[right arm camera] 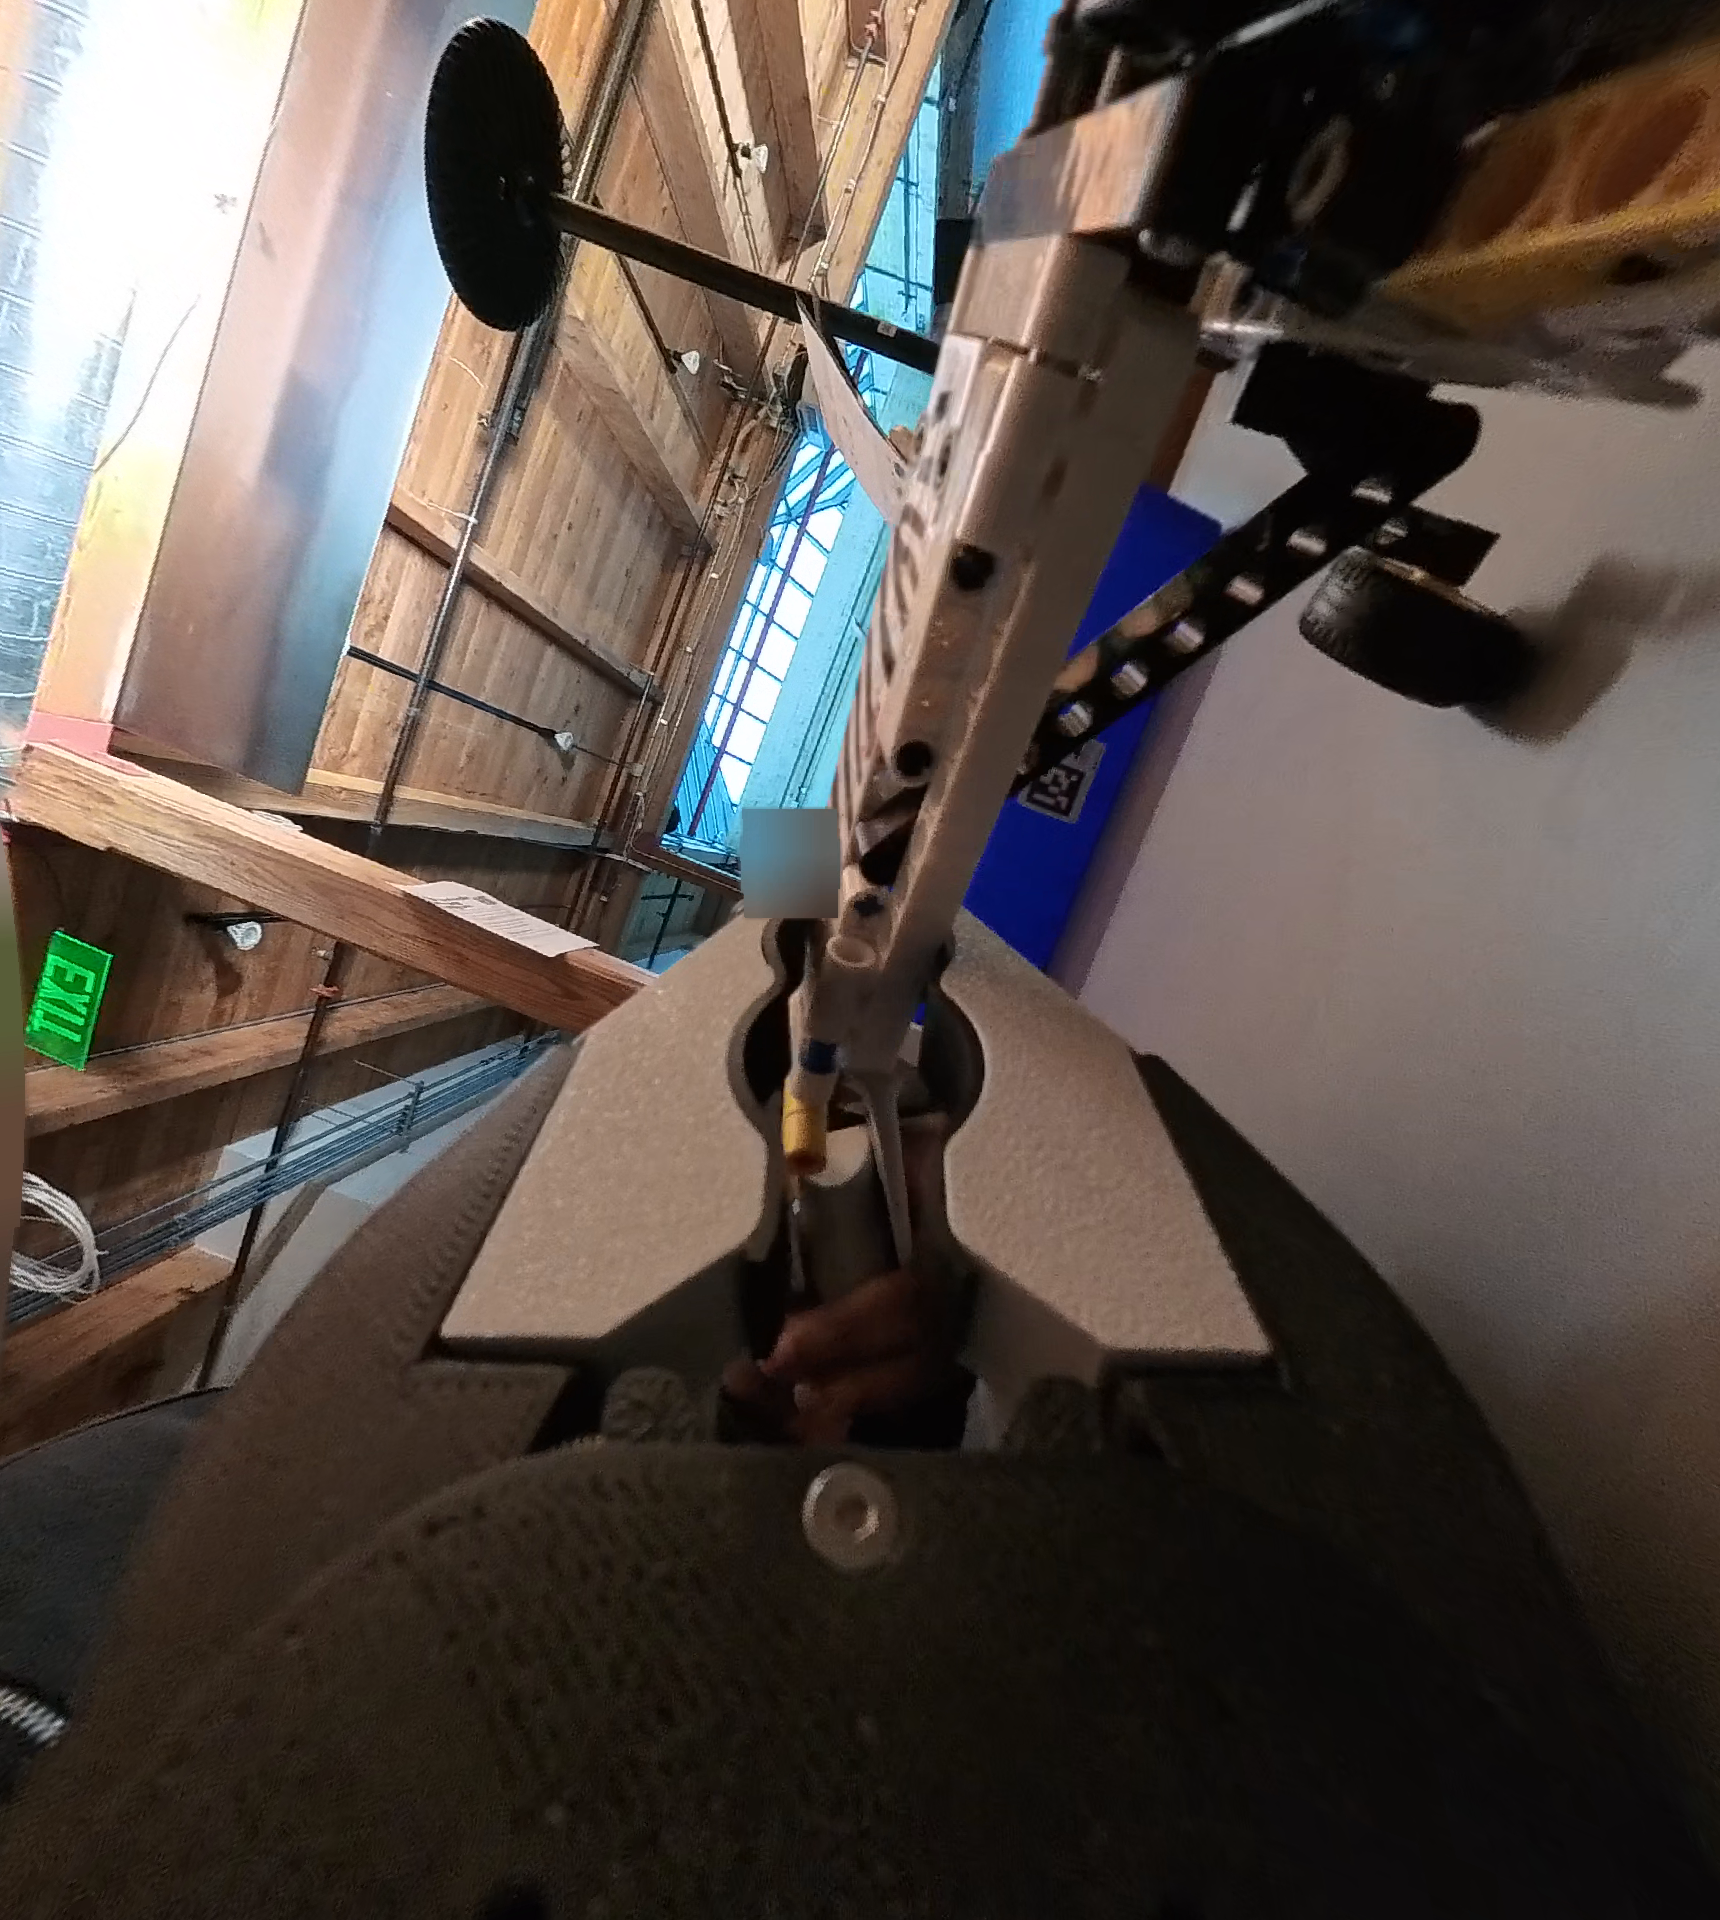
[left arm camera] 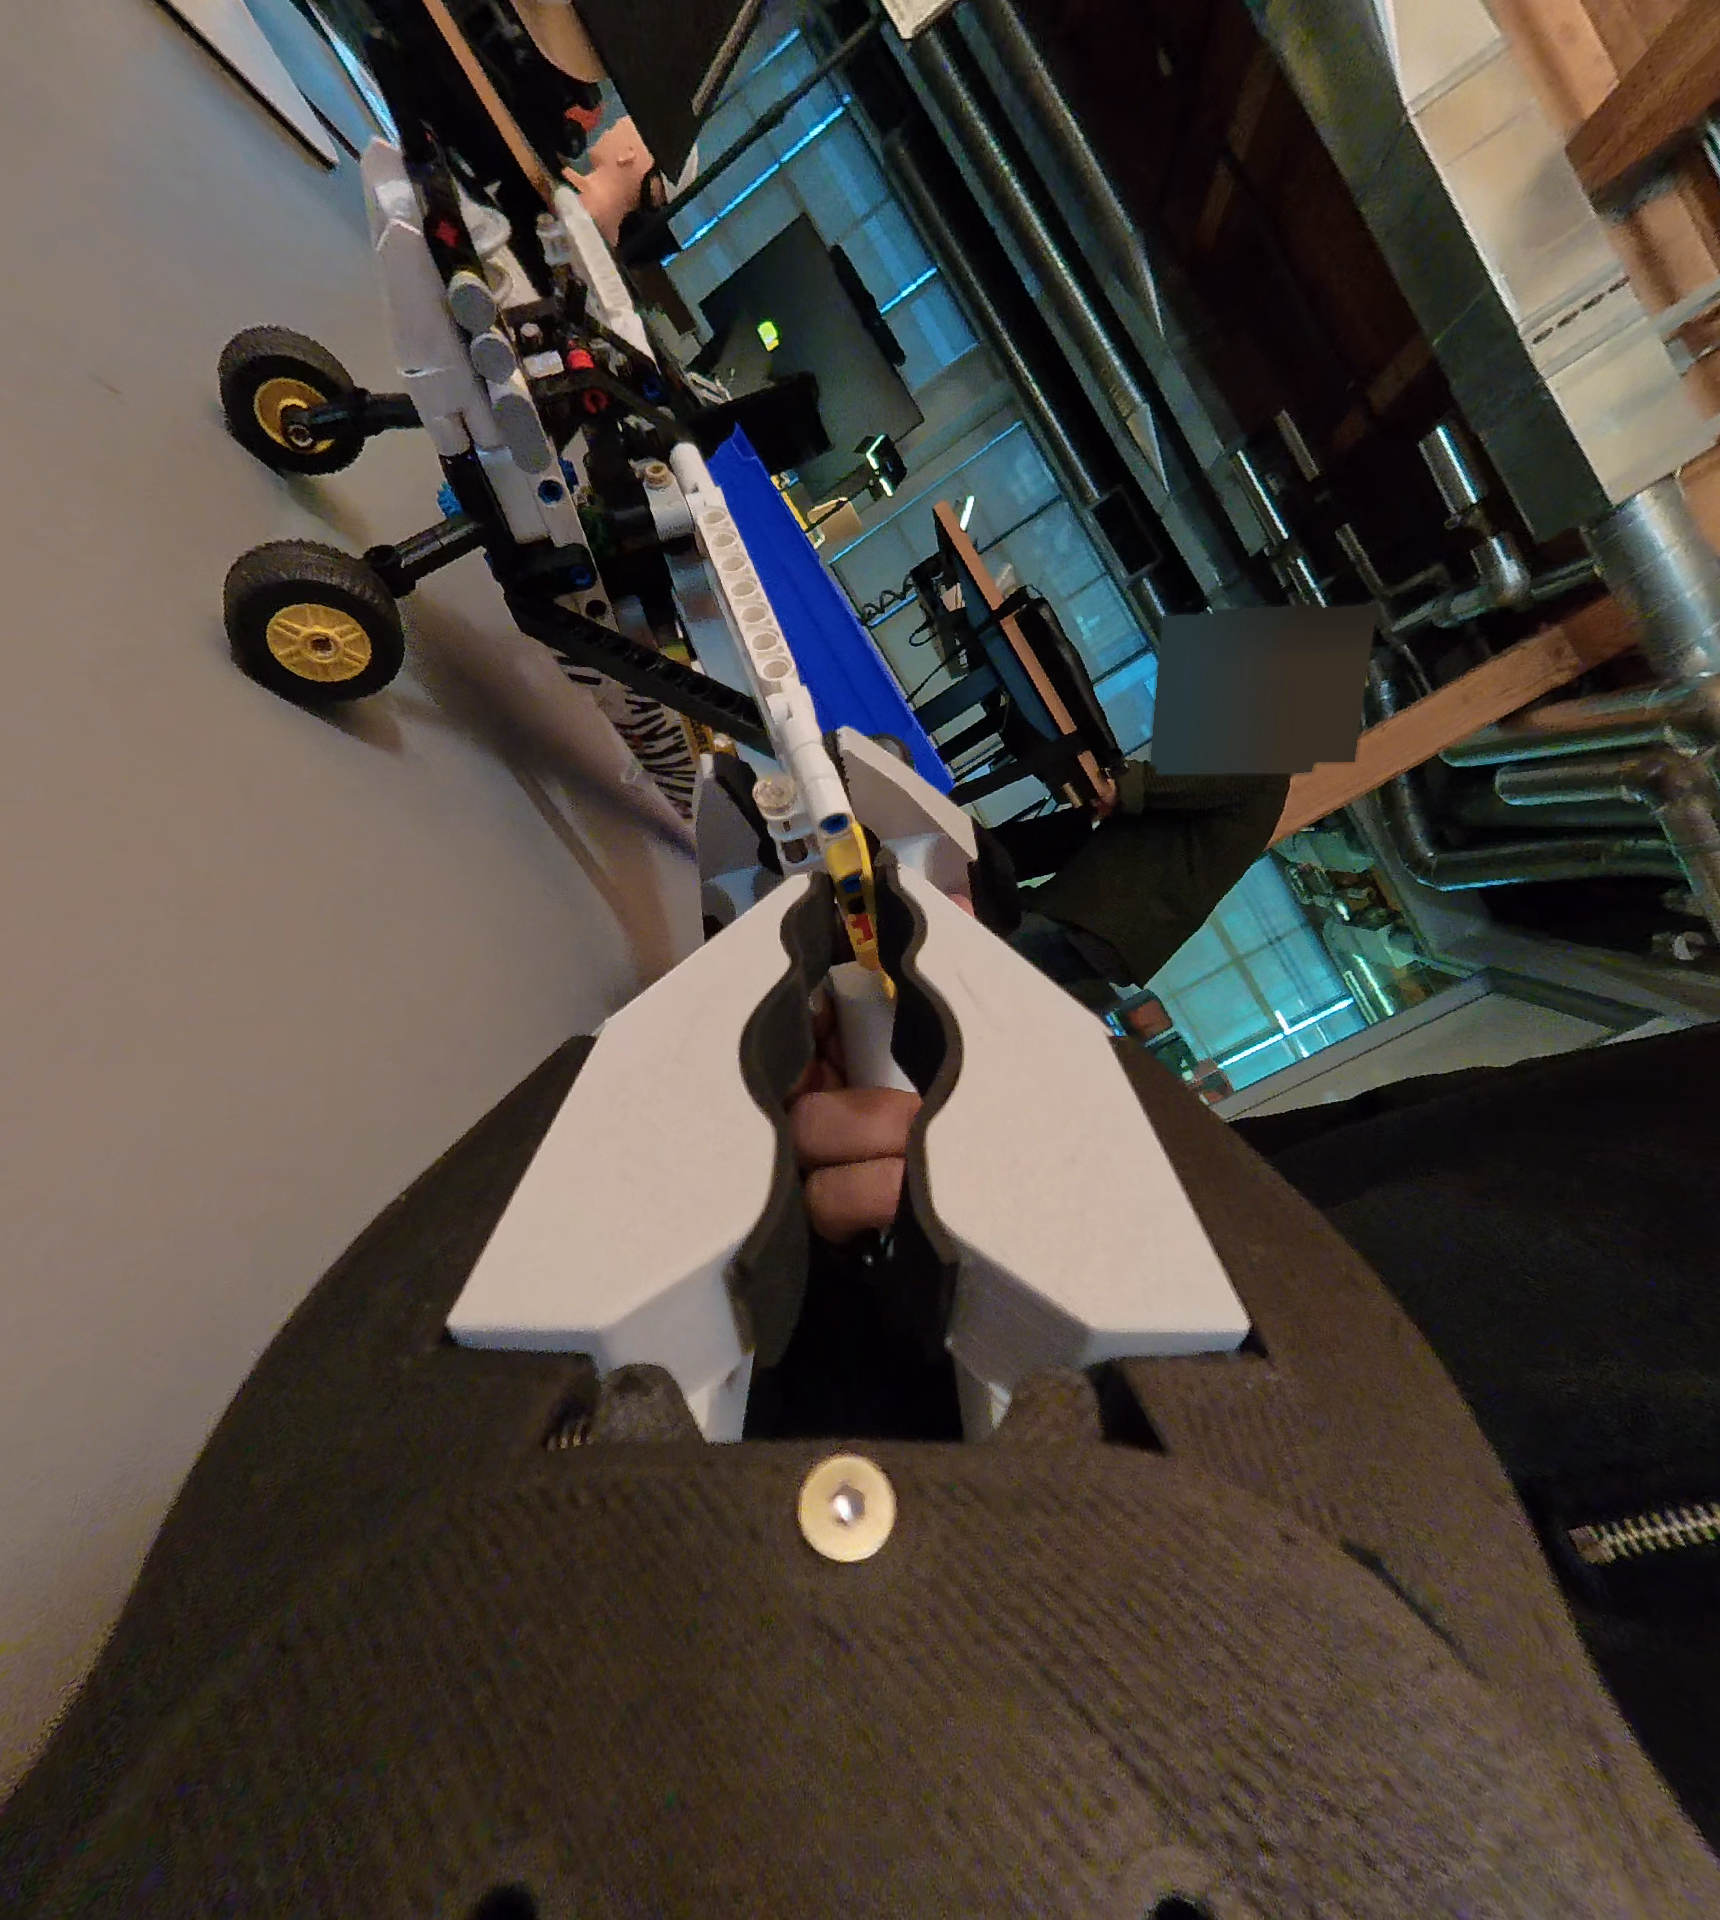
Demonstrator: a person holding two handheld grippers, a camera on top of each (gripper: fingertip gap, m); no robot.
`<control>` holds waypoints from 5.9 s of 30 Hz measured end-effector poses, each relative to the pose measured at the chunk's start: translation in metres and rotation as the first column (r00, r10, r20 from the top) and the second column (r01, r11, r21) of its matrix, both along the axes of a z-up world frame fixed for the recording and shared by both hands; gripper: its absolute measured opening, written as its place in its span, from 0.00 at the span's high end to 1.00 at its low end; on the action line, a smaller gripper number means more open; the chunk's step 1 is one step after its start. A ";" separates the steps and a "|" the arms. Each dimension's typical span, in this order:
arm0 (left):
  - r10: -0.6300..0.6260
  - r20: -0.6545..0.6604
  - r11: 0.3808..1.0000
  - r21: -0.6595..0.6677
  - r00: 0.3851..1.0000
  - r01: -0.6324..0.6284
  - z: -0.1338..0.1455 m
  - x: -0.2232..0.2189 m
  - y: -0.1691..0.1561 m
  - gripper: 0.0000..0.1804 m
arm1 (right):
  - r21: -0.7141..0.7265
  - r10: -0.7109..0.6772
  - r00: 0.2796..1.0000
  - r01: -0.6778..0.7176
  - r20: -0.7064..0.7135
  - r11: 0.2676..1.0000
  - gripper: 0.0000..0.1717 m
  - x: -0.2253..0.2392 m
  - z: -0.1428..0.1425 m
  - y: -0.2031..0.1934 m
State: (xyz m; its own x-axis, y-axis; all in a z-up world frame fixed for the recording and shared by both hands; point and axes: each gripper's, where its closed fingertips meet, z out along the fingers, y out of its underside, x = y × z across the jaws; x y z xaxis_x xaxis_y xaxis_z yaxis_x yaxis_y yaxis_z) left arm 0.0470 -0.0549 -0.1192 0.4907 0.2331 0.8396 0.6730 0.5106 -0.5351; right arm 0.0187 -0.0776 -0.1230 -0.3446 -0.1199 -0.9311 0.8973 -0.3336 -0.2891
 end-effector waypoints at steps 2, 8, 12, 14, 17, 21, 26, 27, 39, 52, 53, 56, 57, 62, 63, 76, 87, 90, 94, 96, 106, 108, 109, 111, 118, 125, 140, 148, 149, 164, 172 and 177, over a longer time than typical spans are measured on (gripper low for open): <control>0.002 0.009 1.000 0.027 1.000 -0.002 0.001 -0.001 -0.001 0.97 | 0.004 -0.007 1.000 0.007 -0.007 1.000 0.91 0.000 0.001 0.000; 0.055 -0.029 0.998 -0.041 0.998 -0.056 0.002 -0.003 -0.004 0.97 | 0.006 -0.035 0.999 0.035 -0.024 0.999 0.90 -0.002 0.002 -0.002; 0.126 -0.091 0.955 -0.257 0.988 -0.145 0.002 -0.005 -0.005 0.97 | -0.001 -0.052 0.999 0.052 -0.012 0.999 0.88 -0.004 0.001 -0.002; 0.131 -0.083 0.955 -0.256 0.988 -0.148 0.002 -0.005 -0.004 0.96 | 0.009 -0.066 0.997 0.066 -0.026 0.998 0.87 -0.005 0.001 -0.002; 0.129 -0.072 0.955 -0.260 0.989 -0.143 0.002 -0.005 -0.005 0.97 | 0.011 -0.064 0.998 0.064 -0.027 0.998 0.87 -0.005 0.001 -0.002; 0.136 -0.081 0.947 -0.281 0.987 -0.153 0.006 -0.003 -0.007 0.97 | 0.001 -0.084 0.996 0.084 -0.042 0.996 0.87 -0.007 0.003 -0.001; 0.099 -0.023 0.989 -0.105 0.995 -0.101 0.007 -0.003 -0.010 0.98 | 0.005 -0.079 0.996 0.080 -0.043 0.997 0.87 -0.007 0.002 -0.003; 0.095 -0.016 0.991 -0.088 0.995 -0.096 0.007 -0.003 -0.010 0.98 | 0.001 -0.080 0.996 0.080 -0.042 0.997 0.87 -0.008 0.003 -0.003; 0.039 -0.003 0.997 -0.068 0.999 -0.039 0.004 -0.001 -0.004 1.00 | -0.088 -0.080 0.996 0.082 0.029 0.993 0.93 -0.020 0.008 0.003; 0.072 0.002 0.997 -0.042 0.997 -0.072 -0.001 -0.007 -0.010 0.88 | -0.106 0.005 0.997 0.004 0.083 0.994 0.94 -0.037 0.004 0.016; 0.071 0.005 0.997 -0.011 0.997 -0.071 0.001 -0.008 -0.009 0.86 | -0.103 -0.007 0.997 0.015 0.074 0.995 0.94 -0.038 0.004 0.018; 0.060 0.027 0.996 0.072 0.998 -0.062 0.006 -0.011 -0.001 0.82 | -0.116 -0.026 0.997 0.035 0.076 0.993 0.94 -0.037 0.005 0.019; 0.040 0.043 0.997 0.067 0.998 -0.043 0.003 -0.011 0.006 0.80 | -0.117 -0.031 0.997 0.040 0.076 0.992 0.94 -0.037 0.005 0.018; 0.075 0.038 0.996 0.037 0.996 -0.076 0.001 -0.019 0.020 0.86 | -0.069 -0.028 0.999 0.031 0.045 0.997 0.93 -0.031 0.002 0.011; 0.102 0.036 0.994 0.034 0.994 -0.104 0.001 -0.022 0.017 0.94 | -0.064 -0.030 0.999 0.033 0.036 0.997 0.93 -0.030 0.002 0.011; 0.151 0.073 0.988 -0.024 0.986 -0.150 -0.003 -0.022 0.029 0.98 | -0.103 -0.042 0.995 0.052 0.094 0.993 0.95 -0.031 0.002 0.015; 0.277 0.098 0.961 -0.052 0.956 -0.273 -0.005 -0.020 0.022 0.96 | -0.112 -0.037 0.994 0.048 0.104 0.993 0.96 -0.036 0.002 0.012; 0.273 0.091 0.962 -0.034 0.958 -0.271 -0.005 -0.021 0.022 0.96 | -0.101 -0.007 0.997 0.015 0.081 0.995 0.96 -0.034 0.002 0.009; 0.260 0.082 0.959 0.091 0.962 -0.267 0.001 -0.022 0.016 0.96 | -0.113 -0.009 0.998 0.017 0.068 0.993 0.95 -0.034 0.004 0.012; 0.287 0.079 0.946 0.134 0.955 -0.295 0.006 -0.027 0.004 0.92 | -0.109 -0.015 0.998 0.022 0.069 0.994 0.95 -0.032 0.004 0.014; 0.212 0.115 0.957 0.176 0.970 -0.230 0.004 -0.038 0.004 0.96 | -0.091 -0.014 0.998 0.021 0.069 0.996 0.94 -0.031 0.001 0.013; 0.226 0.126 0.956 0.164 0.966 -0.245 0.002 -0.038 0.004 0.96 | -0.089 -0.019 0.997 0.026 0.079 0.996 0.95 -0.032 0.000 0.014; 0.241 0.126 0.956 0.142 0.962 -0.258 0.002 -0.038 0.005 0.97 | -0.098 -0.020 0.996 0.028 0.087 0.995 0.95 -0.033 0.001 0.015; 0.287 0.111 0.952 0.080 0.952 -0.296 0.002 -0.038 0.008 0.96 | -0.129 -0.027 0.993 0.042 0.114 0.991 0.96 -0.037 0.003 0.017; 0.315 0.123 0.942 0.077 0.941 -0.326 -0.003 -0.032 0.013 0.97 | -0.172 -0.026 0.987 0.054 0.161 0.984 0.97 -0.040 0.003 0.018; 0.260 0.099 0.961 0.072 0.960 -0.268 -0.001 -0.036 0.012 0.97 | -0.151 0.028 0.991 -0.008 0.131 0.988 0.96 -0.041 0.004 0.017; 0.155 0.136 0.967 0.183 0.978 -0.179 -0.001 -0.034 0.028 0.96 | -0.142 0.033 0.992 -0.016 0.118 0.990 0.96 -0.038 0.003 0.018; 0.160 0.142 0.979 0.107 0.977 -0.176 -0.006 -0.032 0.031 0.97 | -0.152 0.006 0.991 0.015 0.137 0.988 0.96 -0.037 0.002 0.023; 0.168 0.141 0.979 0.093 0.976 -0.182 -0.005 -0.031 0.032 0.97 | -0.159 0.004 0.990 0.019 0.143 0.987 0.97 -0.037 0.002 0.023; 0.286 0.158 0.947 0.102 0.945 -0.303 -0.006 -0.006 0.007 0.96 | -0.133 -0.128 0.981 0.147 0.146 0.980 0.96 -0.066 -0.001 0.054; 0.257 0.117 0.961 0.076 0.959 -0.267 -0.003 -0.005 0.012 0.96 | -0.148 -0.085 0.979 0.113 0.187 0.982 0.95 -0.071 -0.002 0.055; 0.255 0.104 0.960 0.091 0.961 -0.264 0.000 -0.004 0.014 0.96 | -0.162 -0.050 0.981 0.082 0.189 0.983 0.95 -0.070 0.000 0.056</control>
State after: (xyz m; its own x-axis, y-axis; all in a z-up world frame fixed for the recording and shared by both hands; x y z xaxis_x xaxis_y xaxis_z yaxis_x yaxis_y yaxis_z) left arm 0.0434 -0.0411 -0.1191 0.3459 0.2526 0.9036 0.5529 0.7232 -0.4138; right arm -0.0509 -0.0213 -0.1228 -0.1826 -0.2628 -0.9474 0.9041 -0.4235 -0.0568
